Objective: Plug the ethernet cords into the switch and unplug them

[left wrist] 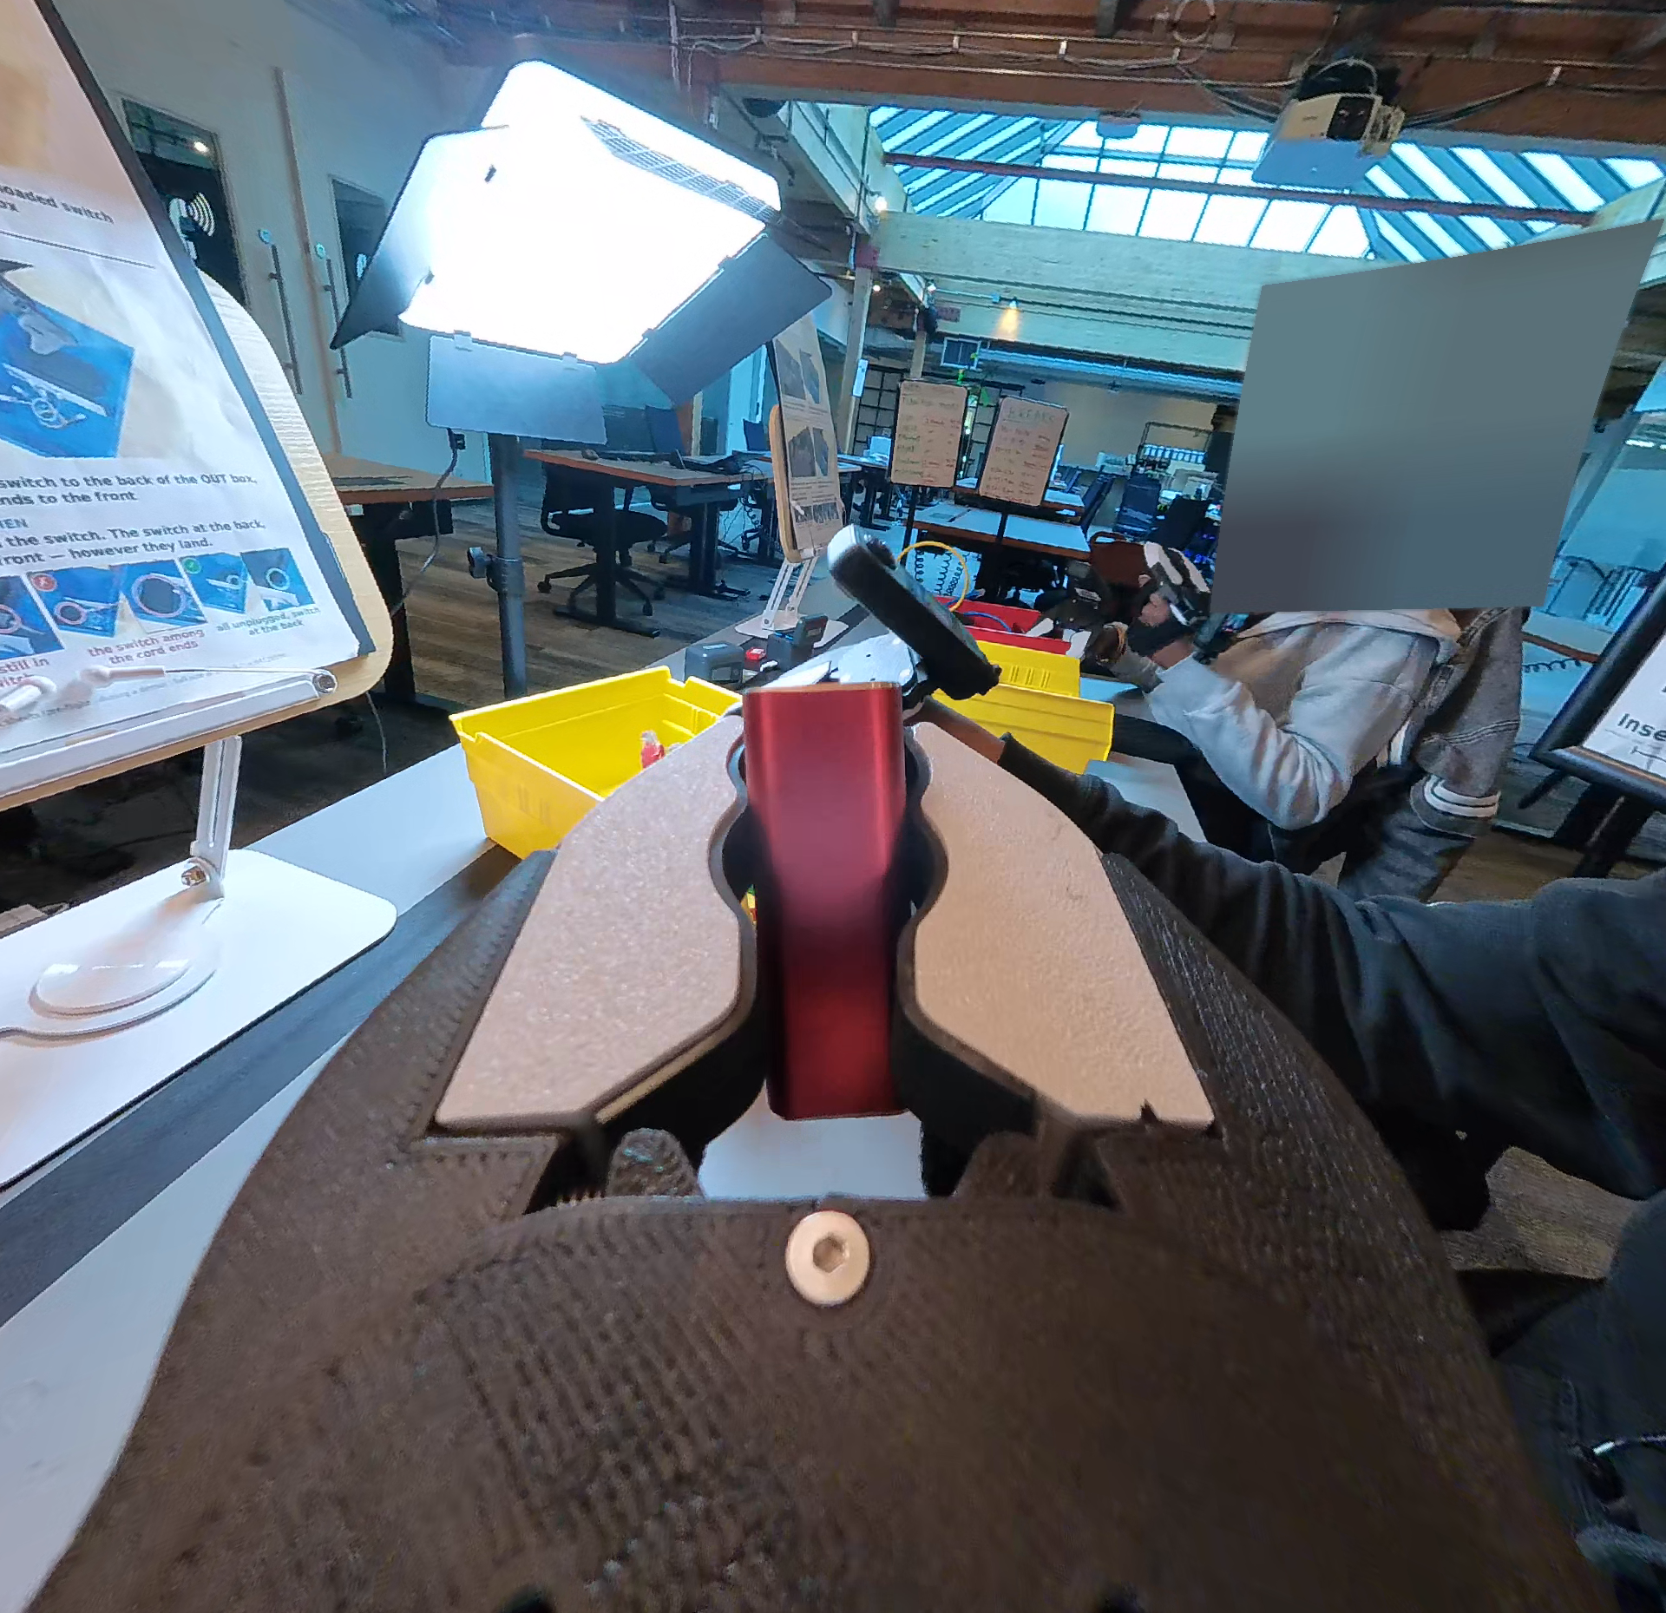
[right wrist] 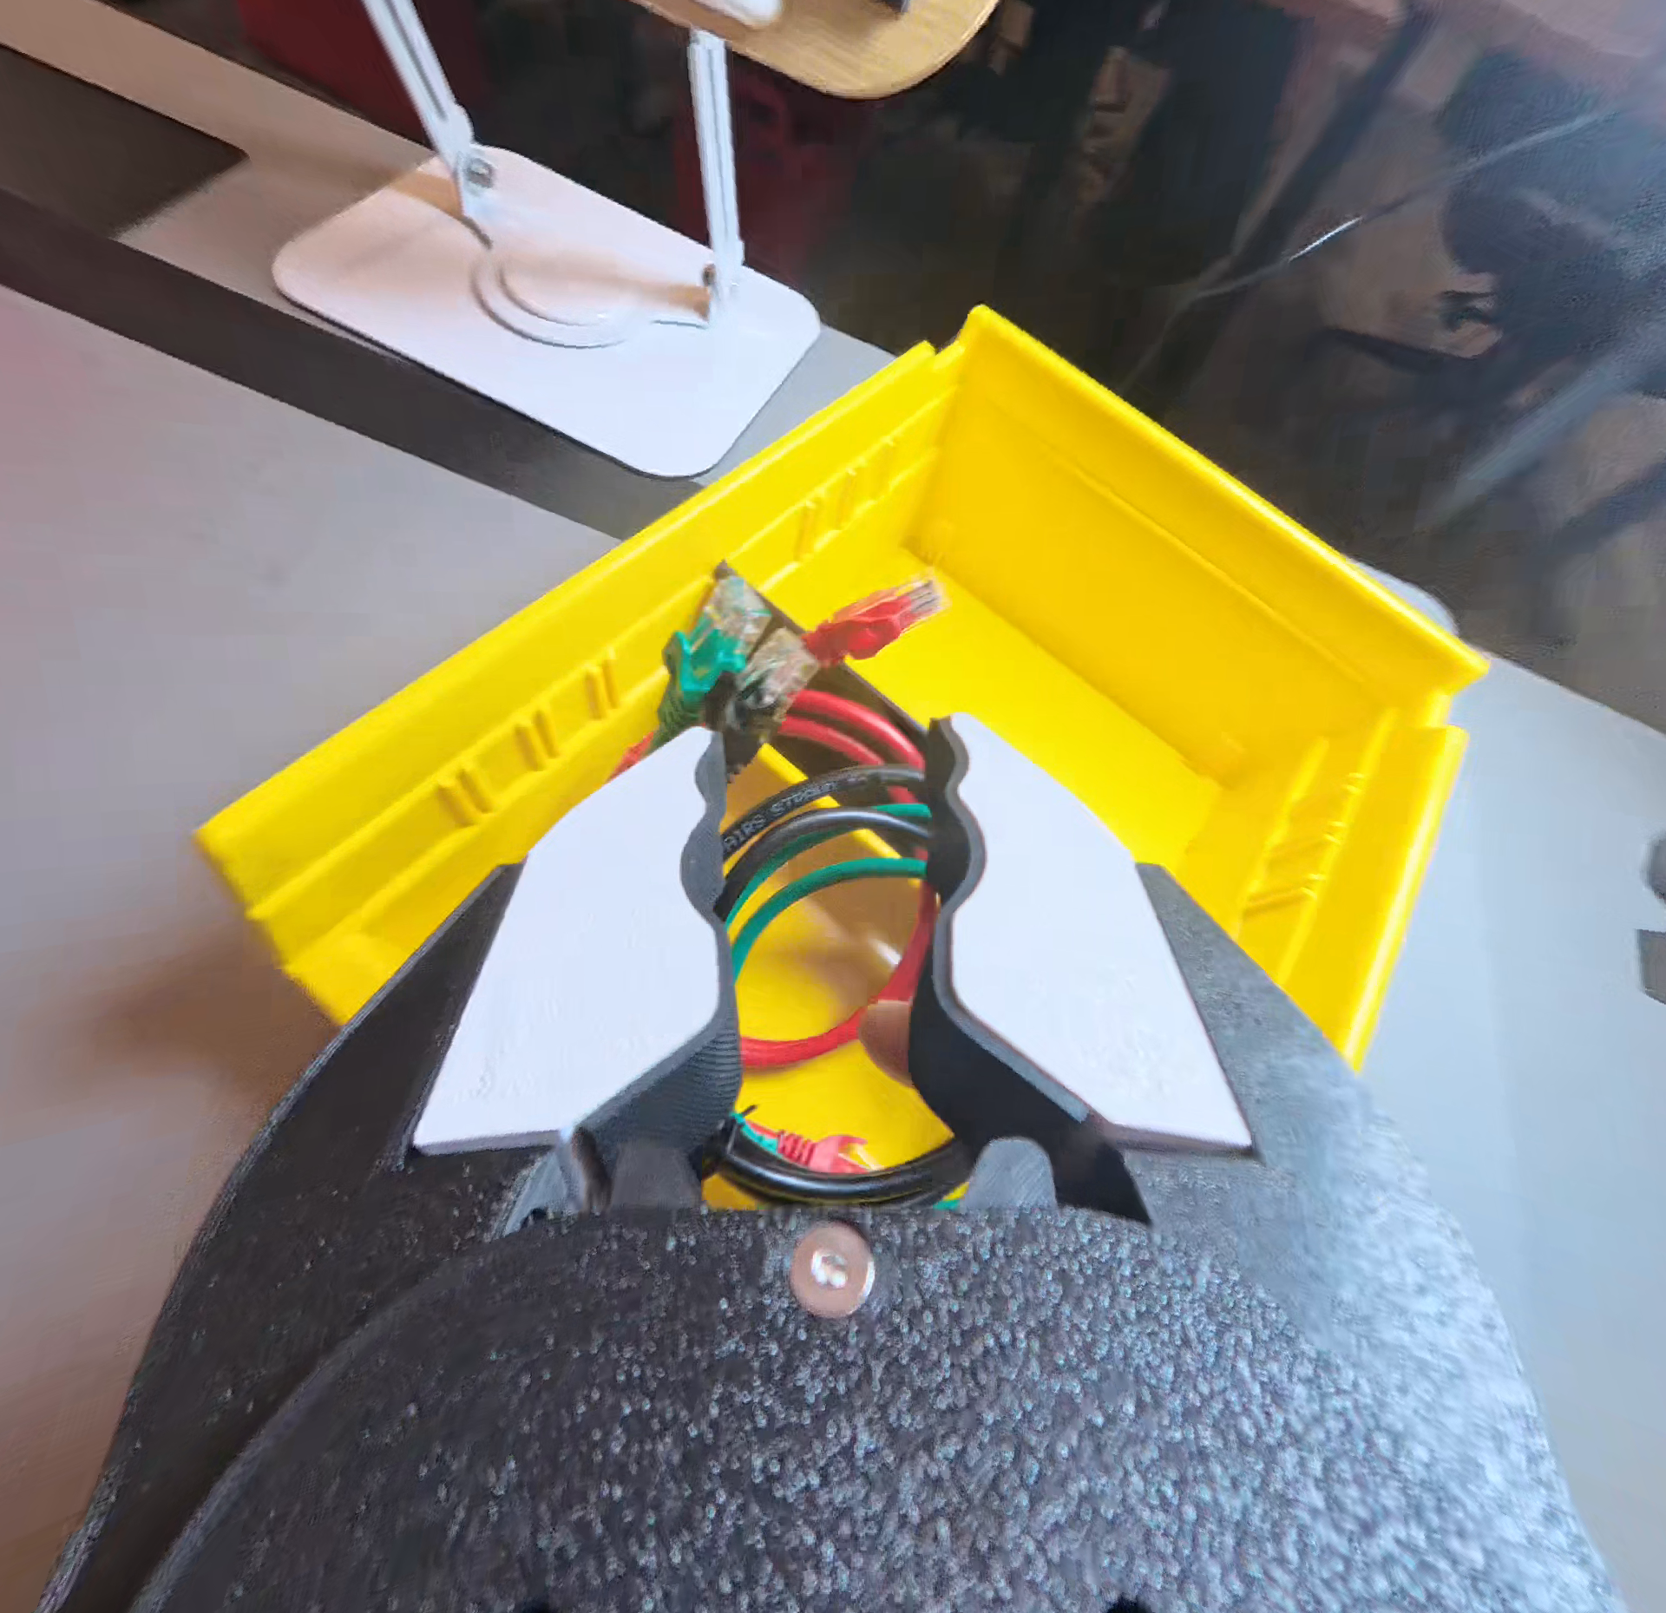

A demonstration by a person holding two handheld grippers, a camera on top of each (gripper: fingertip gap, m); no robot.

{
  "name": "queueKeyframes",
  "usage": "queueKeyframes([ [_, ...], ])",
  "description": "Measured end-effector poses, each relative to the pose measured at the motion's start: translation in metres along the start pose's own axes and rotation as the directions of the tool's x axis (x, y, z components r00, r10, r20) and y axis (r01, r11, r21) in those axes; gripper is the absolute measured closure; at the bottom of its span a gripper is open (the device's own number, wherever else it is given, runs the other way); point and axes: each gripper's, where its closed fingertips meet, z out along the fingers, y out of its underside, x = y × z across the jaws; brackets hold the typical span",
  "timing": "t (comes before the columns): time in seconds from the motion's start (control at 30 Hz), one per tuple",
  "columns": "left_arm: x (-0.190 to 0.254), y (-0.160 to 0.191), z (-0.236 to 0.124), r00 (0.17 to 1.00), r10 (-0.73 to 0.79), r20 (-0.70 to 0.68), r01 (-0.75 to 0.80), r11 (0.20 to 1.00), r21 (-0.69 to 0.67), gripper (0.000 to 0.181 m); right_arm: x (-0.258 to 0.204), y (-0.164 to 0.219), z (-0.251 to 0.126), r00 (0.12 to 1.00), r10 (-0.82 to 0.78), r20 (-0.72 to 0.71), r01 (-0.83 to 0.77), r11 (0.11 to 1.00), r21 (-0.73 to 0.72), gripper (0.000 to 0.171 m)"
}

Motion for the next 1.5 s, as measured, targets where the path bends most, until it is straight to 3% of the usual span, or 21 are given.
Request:
queueKeyframes([
  [0.13,0.001,0.006,0.006,1.000,-0.015,-0.012,0.015,1.000,-0.010,0.152,0.005,-0.037,-0.033,0.999,0.043,0.015,-0.045,0.984,0.170,0.118],
  [0.23,0.003,0.015,0.012,0.999,-0.017,-0.027,0.016,0.999,-0.037,0.152,-0.034,-0.077,-0.075,0.974,-0.041,0.223,-0.041,0.936,0.349,0.125],
  [0.3,0.009,0.019,0.016,0.998,-0.014,-0.065,0.011,0.999,-0.034,0.152,-0.086,-0.097,-0.109,0.881,-0.172,0.442,-0.050,0.893,0.447,0.132],
  [0.4,0.020,0.018,0.024,0.989,-0.057,-0.134,0.059,0.998,0.012,0.152,-0.165,-0.102,-0.141,0.655,-0.318,0.685,-0.072,0.876,0.476,0.129],
  [0.53,0.022,0.014,0.032,0.986,-0.105,-0.127,0.118,0.988,0.097,0.152,-0.240,-0.101,-0.148,0.446,-0.350,0.824,-0.138,0.883,0.449,0.123],
  [0.6,0.023,0.014,0.035,0.986,-0.100,-0.130,0.116,0.986,0.120,0.152,-0.255,-0.104,-0.144,0.438,-0.330,0.836,-0.176,0.881,0.440,0.142],
  [0.7,0.027,0.016,0.036,0.984,-0.093,-0.153,0.108,0.990,0.094,0.153,-0.250,-0.106,-0.150,0.369,-0.322,0.872,-0.233,0.876,0.423,0.146],
  [0.77,0.029,0.024,0.037,0.986,-0.064,-0.152,0.069,0.997,0.022,0.151,-0.240,-0.102,-0.154,0.377,-0.354,0.856,-0.193,0.873,0.447,0.146],
  [0.93,0.029,0.055,0.038,0.992,0.067,-0.108,-0.090,0.970,-0.224,0.150,-0.220,-0.074,-0.149,0.460,-0.447,0.767,0.089,0.883,0.461,0.147],
  [1.0,0.021,0.065,0.044,0.996,0.084,-0.028,-0.089,0.955,-0.284,0.151,-0.212,-0.071,-0.136,0.550,-0.472,0.689,0.186,0.873,0.450,0.146],
  [1.07,0.004,0.066,0.048,0.993,0.072,0.093,-0.047,0.966,-0.254,0.154,-0.199,-0.083,-0.120,0.679,-0.490,0.547,0.228,0.848,0.478,0.146],
  [1.17,-0.020,0.066,0.047,0.972,-0.166,0.167,0.187,0.975,-0.120,0.154,-0.186,-0.099,-0.112,0.791,-0.491,0.365,0.275,0.819,0.504,0.137],
  [1.37,-0.046,0.075,0.042,0.884,-0.432,0.181,0.430,0.901,0.050,0.154,-0.209,-0.078,-0.069,0.792,-0.587,0.169,0.529,0.797,0.292,0.090],
  [1.5,-0.038,0.084,0.049,0.900,-0.383,0.208,0.395,0.918,-0.017,0.154,-0.214,-0.075,-0.046,0.797,-0.602,0.059,0.570,0.780,0.256,0.099],
])
